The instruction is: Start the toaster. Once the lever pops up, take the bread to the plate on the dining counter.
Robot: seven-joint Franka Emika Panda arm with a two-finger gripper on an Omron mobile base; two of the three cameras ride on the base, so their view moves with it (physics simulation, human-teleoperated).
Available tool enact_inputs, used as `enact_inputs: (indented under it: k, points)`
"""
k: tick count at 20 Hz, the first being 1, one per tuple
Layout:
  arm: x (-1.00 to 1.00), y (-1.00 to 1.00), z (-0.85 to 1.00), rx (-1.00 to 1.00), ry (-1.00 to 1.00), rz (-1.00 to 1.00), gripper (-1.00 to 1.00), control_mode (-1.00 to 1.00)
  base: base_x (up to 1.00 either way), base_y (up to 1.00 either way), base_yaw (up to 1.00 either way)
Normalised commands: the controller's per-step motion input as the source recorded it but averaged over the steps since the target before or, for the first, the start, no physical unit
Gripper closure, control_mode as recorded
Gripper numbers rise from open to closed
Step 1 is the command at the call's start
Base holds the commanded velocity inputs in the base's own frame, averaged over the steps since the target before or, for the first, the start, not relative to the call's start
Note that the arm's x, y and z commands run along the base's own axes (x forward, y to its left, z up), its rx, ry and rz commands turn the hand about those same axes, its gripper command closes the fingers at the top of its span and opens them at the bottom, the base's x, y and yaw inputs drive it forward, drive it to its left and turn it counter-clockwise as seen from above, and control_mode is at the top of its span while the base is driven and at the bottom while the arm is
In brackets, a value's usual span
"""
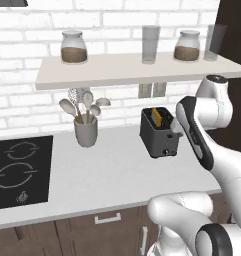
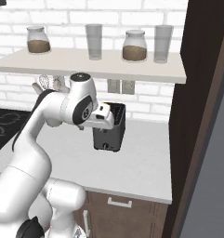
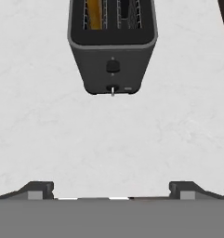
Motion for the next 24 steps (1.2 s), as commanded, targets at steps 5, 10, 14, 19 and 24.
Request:
enact_inputs:
  k: [5, 10, 14, 19, 24]
  points:
    - [0.58, -0.14, -0.13, 0.0, 0.0, -0.06, -1.0, -1.0, 0.0, 0.0, 0.0]
    - [0.52, -0.03, -0.11, 0.02, 0.0, -0.02, -1.0, -1.0, 0.0, 0.0, 0.0]
    - [0.33, 0.0, -0.36, 0.03, 0.0, 0.0, -1.0, -1.0, 0.0, 0.0, 0.0]
    - [0.19, 0.0, -0.4, 0.02, -0.01, 0.0, -1.0, -1.0, 0.0, 0.0, 0.0]
    - [0.2, 0.0, -0.32, 0.0, -0.01, 0.0, -1.0, -1.0, 0.0, 0.0, 0.0]
